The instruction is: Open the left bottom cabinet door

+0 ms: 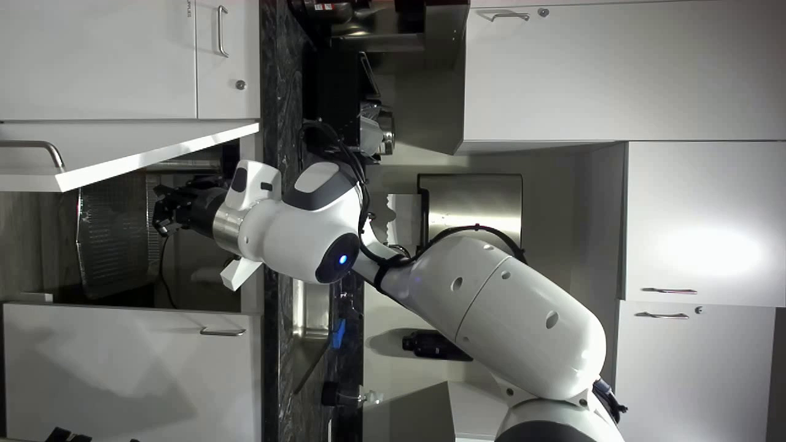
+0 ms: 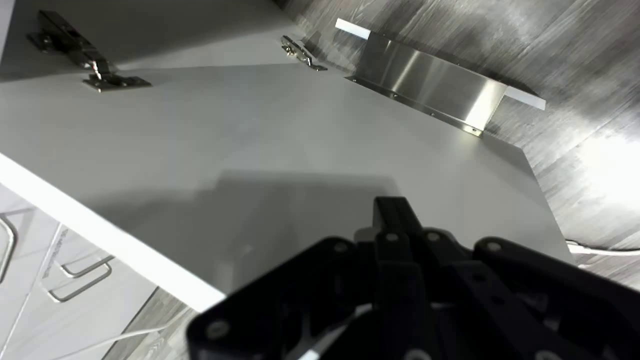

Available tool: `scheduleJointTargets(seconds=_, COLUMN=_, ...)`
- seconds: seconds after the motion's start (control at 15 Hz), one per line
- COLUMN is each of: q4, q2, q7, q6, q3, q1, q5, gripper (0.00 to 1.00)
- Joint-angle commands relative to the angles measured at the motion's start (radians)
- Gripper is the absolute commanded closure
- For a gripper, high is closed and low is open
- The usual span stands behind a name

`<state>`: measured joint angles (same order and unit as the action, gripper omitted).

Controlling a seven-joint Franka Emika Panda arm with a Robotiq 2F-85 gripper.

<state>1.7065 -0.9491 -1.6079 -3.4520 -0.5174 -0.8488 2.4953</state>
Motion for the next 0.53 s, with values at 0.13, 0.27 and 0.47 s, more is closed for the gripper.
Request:
scheduleJointTargets(seconds=0.13, q4=0.116, q2=0.055, q7=-0.185, q6=-0.007, q3=-0.142, q1=-0.164, q5=-0.041, gripper=1.00)
scheduleJointTargets(seconds=0.27, q4=0.139, q2=0.064, q7=-0.263, q6=-0.004, q3=-0.191, q1=-0.216, q5=-0.069, gripper=1.00)
scheduleJointTargets(seconds=0.47, q4=0.195, q2=0.083, q7=-0.385, q6=0.016, q3=-0.279, q1=-0.313, q5=-0.106, gripper=1.00)
